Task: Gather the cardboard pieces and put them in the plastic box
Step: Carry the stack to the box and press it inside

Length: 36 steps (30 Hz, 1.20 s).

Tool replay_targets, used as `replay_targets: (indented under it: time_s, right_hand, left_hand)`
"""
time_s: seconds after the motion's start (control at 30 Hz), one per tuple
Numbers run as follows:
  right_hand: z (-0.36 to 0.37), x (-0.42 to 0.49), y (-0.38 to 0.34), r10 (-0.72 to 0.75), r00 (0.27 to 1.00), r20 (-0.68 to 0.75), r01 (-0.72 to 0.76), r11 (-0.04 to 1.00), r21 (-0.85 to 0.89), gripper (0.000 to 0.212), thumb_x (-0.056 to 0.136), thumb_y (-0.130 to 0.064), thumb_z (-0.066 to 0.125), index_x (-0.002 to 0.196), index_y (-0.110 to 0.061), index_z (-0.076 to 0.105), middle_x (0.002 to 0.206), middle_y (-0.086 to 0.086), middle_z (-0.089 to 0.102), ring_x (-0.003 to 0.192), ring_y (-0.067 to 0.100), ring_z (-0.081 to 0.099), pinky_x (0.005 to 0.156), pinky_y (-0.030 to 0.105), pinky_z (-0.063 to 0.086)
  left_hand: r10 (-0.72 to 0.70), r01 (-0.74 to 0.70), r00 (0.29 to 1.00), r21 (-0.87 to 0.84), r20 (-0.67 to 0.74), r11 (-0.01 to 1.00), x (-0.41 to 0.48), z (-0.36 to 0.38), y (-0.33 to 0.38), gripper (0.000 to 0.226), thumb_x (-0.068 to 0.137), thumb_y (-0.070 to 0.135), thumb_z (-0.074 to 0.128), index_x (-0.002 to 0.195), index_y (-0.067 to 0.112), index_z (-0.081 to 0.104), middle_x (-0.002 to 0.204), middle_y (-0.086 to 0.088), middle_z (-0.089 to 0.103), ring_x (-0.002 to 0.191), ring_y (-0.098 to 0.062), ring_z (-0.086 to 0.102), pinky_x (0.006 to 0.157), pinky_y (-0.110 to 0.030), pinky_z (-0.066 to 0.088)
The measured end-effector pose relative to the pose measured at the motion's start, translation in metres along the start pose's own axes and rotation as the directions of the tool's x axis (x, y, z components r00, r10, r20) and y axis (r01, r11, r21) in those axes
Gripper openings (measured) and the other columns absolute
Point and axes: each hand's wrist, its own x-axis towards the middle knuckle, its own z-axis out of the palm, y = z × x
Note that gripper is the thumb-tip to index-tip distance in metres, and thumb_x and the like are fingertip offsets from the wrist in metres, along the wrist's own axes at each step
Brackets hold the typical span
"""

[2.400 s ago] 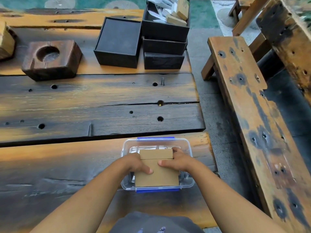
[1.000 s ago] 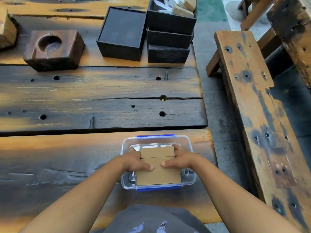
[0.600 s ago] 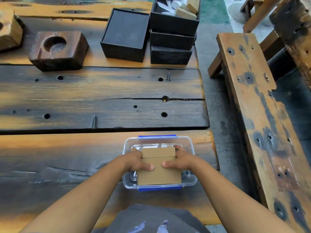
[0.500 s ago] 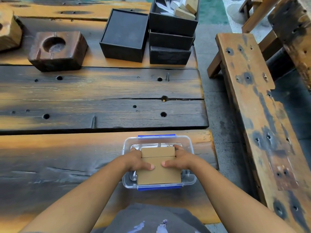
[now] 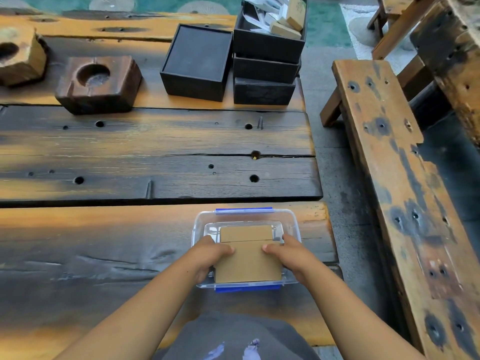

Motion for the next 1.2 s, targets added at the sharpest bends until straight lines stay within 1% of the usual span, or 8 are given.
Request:
replay_targets:
  time_s: [0.13, 0.2, 0.37, 0.5, 0.67, 0.93, 1.03, 1.2]
  right_hand:
    - [0.014, -0.002, 0.012, 0.053, 0.997, -0.049, -0.054, 0.998, -0.021, 0.044, 0.085, -0.029, 0.068, 0.122, -0.012, 0.051, 0.122, 0.009, 0.064, 0.105, 0.025, 0.064, 0.098, 0.043, 0.052]
    - [0.019, -0.003, 0.012, 0.064, 0.996, -0.06, -0.067, 0.997, -0.049, 0.042, 0.087, -0.029, 0.066, 0.123, -0.012, 0.05, 0.122, 0.009, 0.063, 0.108, 0.027, 0.062, 0.101, 0.045, 0.05]
    - [0.022, -0.005, 0.009, 0.062, 0.996, -0.06, -0.068, 0.993, -0.093, 0.039, 0.09, -0.028, 0.063, 0.124, -0.014, 0.049, 0.123, 0.008, 0.061, 0.108, 0.025, 0.061, 0.097, 0.04, 0.05]
    - [0.021, -0.006, 0.009, 0.067, 0.997, -0.037, -0.068, 0.997, -0.032, 0.038, 0.09, -0.024, 0.065, 0.124, -0.015, 0.052, 0.123, 0.008, 0.064, 0.107, 0.026, 0.062, 0.096, 0.04, 0.052]
    - [0.02, -0.007, 0.01, 0.04, 0.998, -0.054, -0.045, 0.996, -0.08, 0.027, 0.089, -0.021, 0.065, 0.111, -0.017, 0.051, 0.113, 0.005, 0.062, 0.091, 0.017, 0.06, 0.082, 0.033, 0.05]
    - [0.025, -0.008, 0.009, 0.001, 0.998, -0.065, -0.007, 0.996, -0.094, 0.029, 0.088, -0.021, 0.066, 0.112, -0.018, 0.051, 0.116, 0.005, 0.062, 0.099, 0.02, 0.061, 0.087, 0.034, 0.052]
    - [0.024, -0.009, 0.01, 0.002, 0.999, -0.054, -0.009, 0.992, -0.126, 0.035, 0.088, -0.022, 0.066, 0.119, -0.017, 0.05, 0.119, 0.005, 0.062, 0.105, 0.022, 0.061, 0.093, 0.037, 0.052]
    - [0.025, -0.009, 0.008, 0.023, 0.997, -0.079, -0.029, 0.996, -0.079, 0.038, 0.086, -0.028, 0.068, 0.117, -0.013, 0.051, 0.119, 0.007, 0.062, 0.105, 0.024, 0.062, 0.097, 0.042, 0.052]
  left_hand:
    - [0.005, -0.007, 0.999, -0.067, -0.035, 0.998, -0.001, 0.004, -0.012, 0.033, 0.084, -0.002, 0.059, 0.116, 0.003, 0.051, 0.113, -0.019, 0.067, 0.09, -0.028, 0.065, 0.069, -0.033, 0.054]
    - [0.009, -0.012, 0.998, -0.065, -0.059, 0.998, 0.001, 0.008, -0.018, 0.032, 0.084, -0.004, 0.057, 0.114, 0.002, 0.05, 0.112, -0.02, 0.066, 0.093, -0.031, 0.065, 0.076, -0.037, 0.056]
    - [0.025, -0.029, 0.996, -0.049, -0.084, 0.998, 0.006, 0.011, -0.025, 0.029, 0.082, -0.004, 0.056, 0.109, 0.003, 0.051, 0.109, -0.021, 0.065, 0.098, -0.034, 0.066, 0.085, -0.044, 0.057]
    - [0.025, -0.027, 0.998, -0.029, -0.066, 0.999, 0.007, 0.011, -0.025, 0.028, 0.083, -0.004, 0.056, 0.108, 0.005, 0.051, 0.11, -0.02, 0.065, 0.097, -0.032, 0.066, 0.079, -0.039, 0.058]
    - [0.031, -0.031, 0.997, -0.002, -0.065, 1.0, 0.007, 0.013, -0.025, 0.03, 0.083, -0.006, 0.054, 0.111, 0.005, 0.05, 0.111, -0.021, 0.064, 0.101, -0.035, 0.065, 0.09, -0.048, 0.056]
    - [0.047, -0.047, 0.995, 0.002, -0.083, 0.999, 0.007, 0.012, -0.028, 0.035, 0.082, -0.005, 0.055, 0.114, 0.009, 0.051, 0.111, -0.019, 0.066, 0.1, -0.034, 0.066, 0.091, -0.05, 0.056]
    - [0.047, -0.044, 0.996, 0.041, -0.075, 0.998, 0.007, 0.011, -0.027, 0.037, 0.081, -0.003, 0.055, 0.114, 0.01, 0.048, 0.112, -0.018, 0.065, 0.1, -0.033, 0.066, 0.09, -0.05, 0.056]
    - [0.059, -0.053, 0.994, 0.071, -0.088, 0.996, 0.006, 0.01, -0.022, 0.039, 0.078, -0.006, 0.054, 0.114, 0.009, 0.046, 0.11, -0.018, 0.064, 0.098, -0.033, 0.065, 0.088, -0.05, 0.057]
